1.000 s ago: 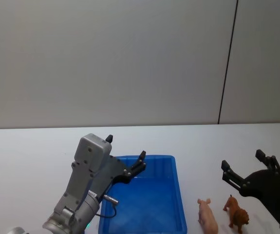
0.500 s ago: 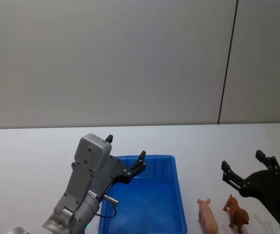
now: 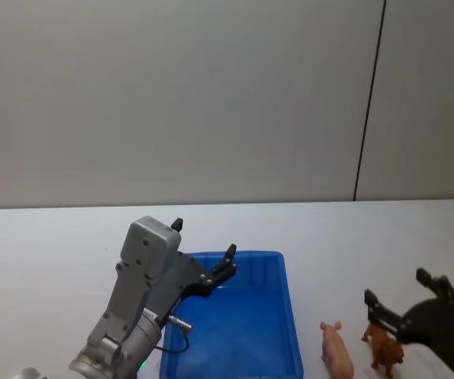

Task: Pick up the two dolls from the table and place them into the box.

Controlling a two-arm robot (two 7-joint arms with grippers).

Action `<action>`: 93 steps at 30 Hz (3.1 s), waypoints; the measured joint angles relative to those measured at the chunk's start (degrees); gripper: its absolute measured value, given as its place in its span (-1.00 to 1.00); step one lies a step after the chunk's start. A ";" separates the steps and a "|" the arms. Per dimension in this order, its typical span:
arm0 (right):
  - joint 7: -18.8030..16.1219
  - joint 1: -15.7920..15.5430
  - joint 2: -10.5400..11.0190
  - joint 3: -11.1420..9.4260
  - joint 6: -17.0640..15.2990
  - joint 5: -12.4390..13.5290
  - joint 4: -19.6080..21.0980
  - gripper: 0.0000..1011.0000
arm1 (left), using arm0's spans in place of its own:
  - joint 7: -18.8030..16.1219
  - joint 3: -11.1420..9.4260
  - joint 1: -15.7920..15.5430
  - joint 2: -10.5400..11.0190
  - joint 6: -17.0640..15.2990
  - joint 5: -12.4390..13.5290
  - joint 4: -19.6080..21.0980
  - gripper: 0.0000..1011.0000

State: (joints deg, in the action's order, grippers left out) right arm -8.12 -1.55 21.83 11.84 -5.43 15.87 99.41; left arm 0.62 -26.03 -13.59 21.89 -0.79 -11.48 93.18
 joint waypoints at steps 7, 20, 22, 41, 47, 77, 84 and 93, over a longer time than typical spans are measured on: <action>-2.26 -1.01 1.45 -0.43 -2.15 -0.06 -0.93 0.98 | 0.00 0.00 0.00 0.00 0.00 0.00 0.00 0.98; -5.46 -1.22 2.16 -0.41 -4.93 -0.46 -3.99 0.98 | 0.00 0.00 0.00 0.00 0.00 0.00 0.00 0.98; -5.92 -0.93 2.02 -0.29 -5.23 -0.62 -4.81 0.98 | 0.00 0.00 0.00 0.00 0.00 0.00 0.00 0.98; -8.82 1.30 0.51 0.68 -6.18 -1.02 -9.59 0.45 | 0.00 0.00 0.00 0.00 0.00 0.00 0.00 0.98; -9.06 1.58 0.27 0.74 -5.94 -0.50 -10.34 0.06 | 0.00 0.00 0.00 0.00 0.00 0.00 0.00 0.98; -11.53 5.86 -0.85 0.47 -0.41 -2.10 -4.34 -0.14 | 0.00 0.00 0.00 0.00 0.00 0.00 0.00 0.98; -15.83 9.69 -2.92 1.59 -1.96 -2.82 -4.82 -0.14 | 0.00 0.00 0.00 0.00 0.00 0.00 0.00 0.98; -20.76 15.07 -7.14 4.33 -4.95 -4.84 -9.19 -0.14 | 0.00 0.00 0.00 0.00 0.00 0.00 0.00 0.98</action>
State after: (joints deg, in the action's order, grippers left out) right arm -28.88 13.52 14.69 16.18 -10.38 11.03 90.21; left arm 0.62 -26.03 -13.59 21.89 -0.79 -11.48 93.18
